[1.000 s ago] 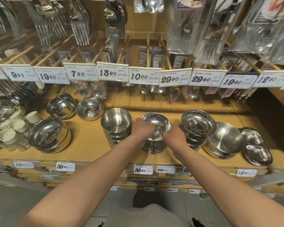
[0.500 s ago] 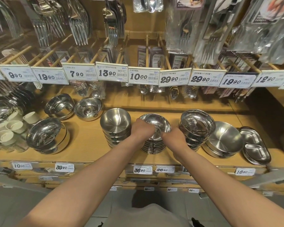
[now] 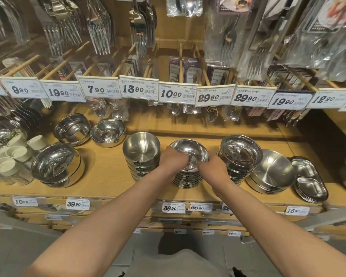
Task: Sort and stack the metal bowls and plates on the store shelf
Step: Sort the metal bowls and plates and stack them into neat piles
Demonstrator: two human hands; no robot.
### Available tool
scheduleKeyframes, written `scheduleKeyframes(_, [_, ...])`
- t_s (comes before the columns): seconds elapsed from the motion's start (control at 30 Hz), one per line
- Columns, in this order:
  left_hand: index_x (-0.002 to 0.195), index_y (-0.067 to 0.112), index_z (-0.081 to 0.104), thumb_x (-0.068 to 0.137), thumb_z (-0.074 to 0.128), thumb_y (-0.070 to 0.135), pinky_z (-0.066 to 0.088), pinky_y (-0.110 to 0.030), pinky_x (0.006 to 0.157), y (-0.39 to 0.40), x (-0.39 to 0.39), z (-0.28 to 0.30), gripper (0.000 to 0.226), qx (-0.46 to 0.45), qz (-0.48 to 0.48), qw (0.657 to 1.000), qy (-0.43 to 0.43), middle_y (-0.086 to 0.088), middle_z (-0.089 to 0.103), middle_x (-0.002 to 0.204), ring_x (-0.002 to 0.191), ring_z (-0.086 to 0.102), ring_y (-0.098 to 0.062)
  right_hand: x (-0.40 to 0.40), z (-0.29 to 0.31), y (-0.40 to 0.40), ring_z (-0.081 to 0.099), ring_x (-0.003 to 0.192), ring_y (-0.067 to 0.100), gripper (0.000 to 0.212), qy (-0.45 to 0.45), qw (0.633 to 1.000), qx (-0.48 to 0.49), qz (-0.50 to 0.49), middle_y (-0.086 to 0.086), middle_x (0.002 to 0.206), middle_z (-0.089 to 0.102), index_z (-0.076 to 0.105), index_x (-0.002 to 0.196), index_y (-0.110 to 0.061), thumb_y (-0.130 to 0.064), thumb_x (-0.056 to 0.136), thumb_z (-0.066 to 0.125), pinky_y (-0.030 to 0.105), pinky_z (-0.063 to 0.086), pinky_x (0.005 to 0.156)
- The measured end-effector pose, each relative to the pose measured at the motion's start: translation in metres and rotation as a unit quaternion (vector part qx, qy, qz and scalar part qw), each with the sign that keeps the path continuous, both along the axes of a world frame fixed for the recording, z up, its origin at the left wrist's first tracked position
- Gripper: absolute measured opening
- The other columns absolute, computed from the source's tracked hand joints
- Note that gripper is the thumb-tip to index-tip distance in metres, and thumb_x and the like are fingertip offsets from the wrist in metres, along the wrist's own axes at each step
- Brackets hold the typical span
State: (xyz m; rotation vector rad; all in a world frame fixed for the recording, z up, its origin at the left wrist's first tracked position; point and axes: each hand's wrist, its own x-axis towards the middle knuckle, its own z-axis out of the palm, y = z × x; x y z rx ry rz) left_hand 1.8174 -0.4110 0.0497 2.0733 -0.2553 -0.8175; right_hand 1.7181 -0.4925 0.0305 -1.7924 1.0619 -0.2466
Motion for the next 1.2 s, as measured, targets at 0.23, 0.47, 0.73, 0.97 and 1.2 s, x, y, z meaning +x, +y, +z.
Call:
scheduleKeyframes(0.23, [0.074,0.012,0.047,0.084,0.055,0.003,0.034,-0.024,0.050,0.003,0.001,0.002,0.016,-0.004,-0.001,1.000,0.004,0.000,0.050,0.073,0.061,0.044,-0.012,-0.001,0.004,0.003,0.064,0.101,0.027,0.030,0.007,1.000,-0.013,-0.001,0.008,0.108,0.071,0.065,0.120,-0.014,-0.025,0.093,0.059,0.039,0.052,0.084])
scheduleKeyframes(0.47, [0.117,0.009,0.052,0.090,0.061,0.015,0.046,-0.027,0.066,0.009,0.000,-0.005,0.028,-0.005,-0.020,0.999,-0.024,-0.002,0.059,0.099,0.081,0.055,-0.015,-0.006,0.010,0.008,0.063,0.105,0.025,0.033,0.001,1.000,-0.013,0.005,0.003,0.111,0.069,0.062,0.126,-0.018,-0.029,0.095,0.059,0.045,0.053,0.093])
scheduleKeyframes(0.73, [0.093,0.027,0.059,0.093,0.061,0.022,0.042,-0.015,0.060,0.046,-0.015,-0.002,0.005,-0.094,-0.085,0.977,-0.173,0.011,0.064,0.085,0.077,0.059,-0.004,-0.031,0.019,0.021,0.060,0.113,0.016,0.035,-0.021,0.999,-0.043,0.005,-0.010,0.115,0.068,0.061,0.130,-0.025,-0.023,0.095,0.057,0.029,0.048,0.084])
scheduleKeyframes(0.97, [0.121,0.028,0.063,0.093,0.065,0.017,0.041,-0.009,0.078,0.104,-0.022,-0.007,0.031,-0.105,-0.078,0.985,-0.113,0.025,0.060,0.097,0.092,0.060,0.006,-0.068,0.029,0.031,0.053,0.132,0.012,0.052,-0.006,0.998,-0.044,0.033,-0.007,0.141,0.060,0.052,0.145,-0.022,-0.018,0.094,0.058,0.044,0.042,0.113])
scheduleKeyframes(1.2, [0.115,0.019,0.071,0.095,0.066,0.018,0.051,-0.023,0.084,0.178,-0.028,0.006,0.021,-0.083,0.042,0.988,-0.120,0.008,0.071,0.097,0.091,0.064,-0.009,-0.091,0.041,0.057,0.054,0.119,0.001,0.052,-0.047,0.993,-0.038,0.100,-0.014,0.135,0.058,0.049,0.148,-0.023,-0.019,0.098,0.060,0.026,0.040,0.103])
